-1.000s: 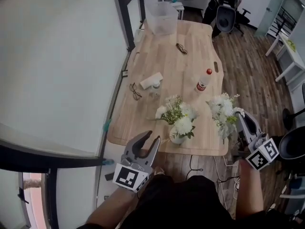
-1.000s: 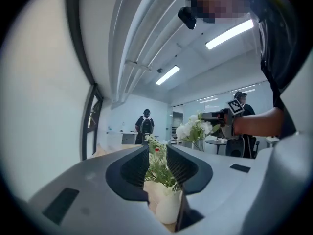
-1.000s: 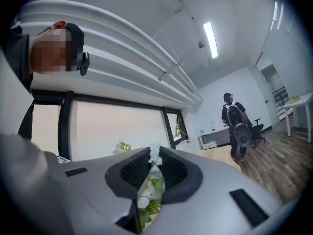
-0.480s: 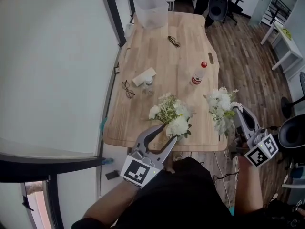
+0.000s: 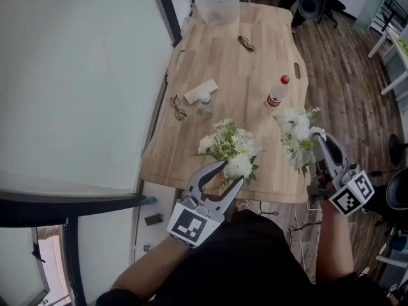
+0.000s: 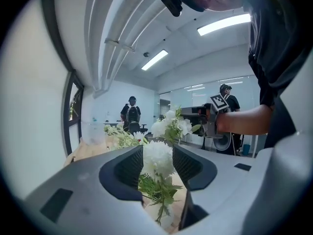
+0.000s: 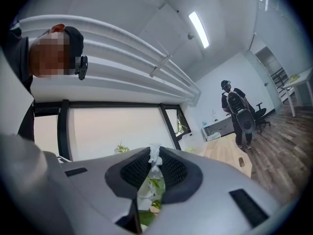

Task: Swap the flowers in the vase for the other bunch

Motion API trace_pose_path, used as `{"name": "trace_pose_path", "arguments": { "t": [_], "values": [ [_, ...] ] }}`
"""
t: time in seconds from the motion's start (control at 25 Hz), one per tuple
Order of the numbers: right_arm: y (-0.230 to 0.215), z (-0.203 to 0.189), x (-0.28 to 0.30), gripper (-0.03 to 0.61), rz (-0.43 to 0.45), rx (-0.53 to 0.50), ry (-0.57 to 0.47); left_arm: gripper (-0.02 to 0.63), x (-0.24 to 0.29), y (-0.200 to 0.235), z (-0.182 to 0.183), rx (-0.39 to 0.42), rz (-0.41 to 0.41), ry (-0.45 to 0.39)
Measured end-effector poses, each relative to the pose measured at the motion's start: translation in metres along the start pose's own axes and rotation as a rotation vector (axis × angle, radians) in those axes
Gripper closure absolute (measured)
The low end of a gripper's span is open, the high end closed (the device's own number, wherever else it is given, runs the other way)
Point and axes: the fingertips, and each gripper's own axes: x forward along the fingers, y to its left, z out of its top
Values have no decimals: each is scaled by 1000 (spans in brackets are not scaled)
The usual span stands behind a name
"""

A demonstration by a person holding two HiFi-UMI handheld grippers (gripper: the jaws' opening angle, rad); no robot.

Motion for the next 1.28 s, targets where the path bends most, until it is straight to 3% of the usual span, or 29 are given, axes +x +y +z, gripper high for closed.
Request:
{"name": "trace_pose_path", "arguments": {
  "t": [0.24,0.36,0.6,0.8,0.96,1.28],
  "values": [
    [-9,-13,8,508,18,38,2,454,7,2,-9,-30,2,39],
    [-8,-11,10,508,32,44,0,537,8,3,-8,-32,-5,46],
    [-11,-6,-1,508,21,38,-12,581,8,0,-3,-32,9,40],
    [-8,-1,-5,508,26,34,-30,584,5,0,2,-17,8,33],
    [-5,2,-4,508,40,34,-37,586,5,1,12,43,0,28],
    [2,7,-1,508,69,36,-38,586,3,1,28,24,24,-9]
  ]
}}
